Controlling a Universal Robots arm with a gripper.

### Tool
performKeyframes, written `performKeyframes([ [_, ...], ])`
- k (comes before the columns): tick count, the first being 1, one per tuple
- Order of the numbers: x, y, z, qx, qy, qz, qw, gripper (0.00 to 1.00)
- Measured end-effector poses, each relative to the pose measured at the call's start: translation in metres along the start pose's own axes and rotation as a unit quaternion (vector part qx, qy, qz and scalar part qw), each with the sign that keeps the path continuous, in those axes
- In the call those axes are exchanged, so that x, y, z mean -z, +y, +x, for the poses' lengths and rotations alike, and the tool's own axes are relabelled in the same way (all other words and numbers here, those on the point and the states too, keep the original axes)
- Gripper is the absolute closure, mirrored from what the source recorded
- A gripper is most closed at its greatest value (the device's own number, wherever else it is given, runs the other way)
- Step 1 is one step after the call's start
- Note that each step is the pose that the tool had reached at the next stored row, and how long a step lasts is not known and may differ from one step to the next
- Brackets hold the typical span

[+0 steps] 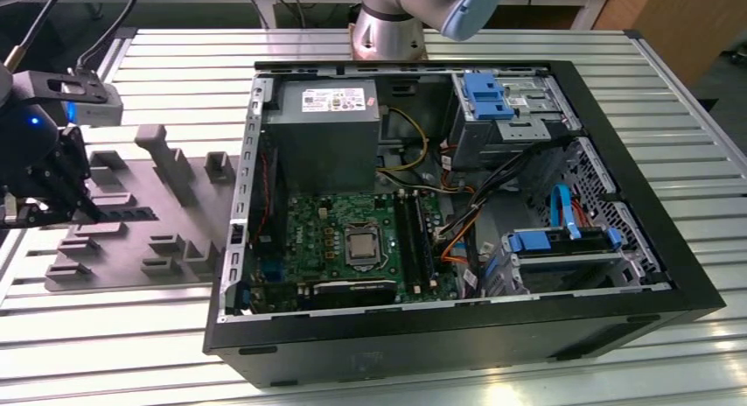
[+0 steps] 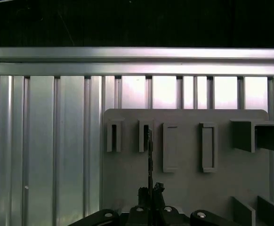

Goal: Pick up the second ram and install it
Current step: 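Pick up the second ram and move it above second insertion slot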

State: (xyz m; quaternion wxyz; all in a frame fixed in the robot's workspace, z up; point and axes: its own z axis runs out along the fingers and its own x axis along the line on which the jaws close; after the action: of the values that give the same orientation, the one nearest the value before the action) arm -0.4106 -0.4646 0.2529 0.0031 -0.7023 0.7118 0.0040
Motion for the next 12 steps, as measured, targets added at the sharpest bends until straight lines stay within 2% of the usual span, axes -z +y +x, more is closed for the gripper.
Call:
performKeyframes([
  [12, 0.0061, 0.0001, -0.0001, 0.000, 0.0000, 0.0000, 1.0000, 0.86],
])
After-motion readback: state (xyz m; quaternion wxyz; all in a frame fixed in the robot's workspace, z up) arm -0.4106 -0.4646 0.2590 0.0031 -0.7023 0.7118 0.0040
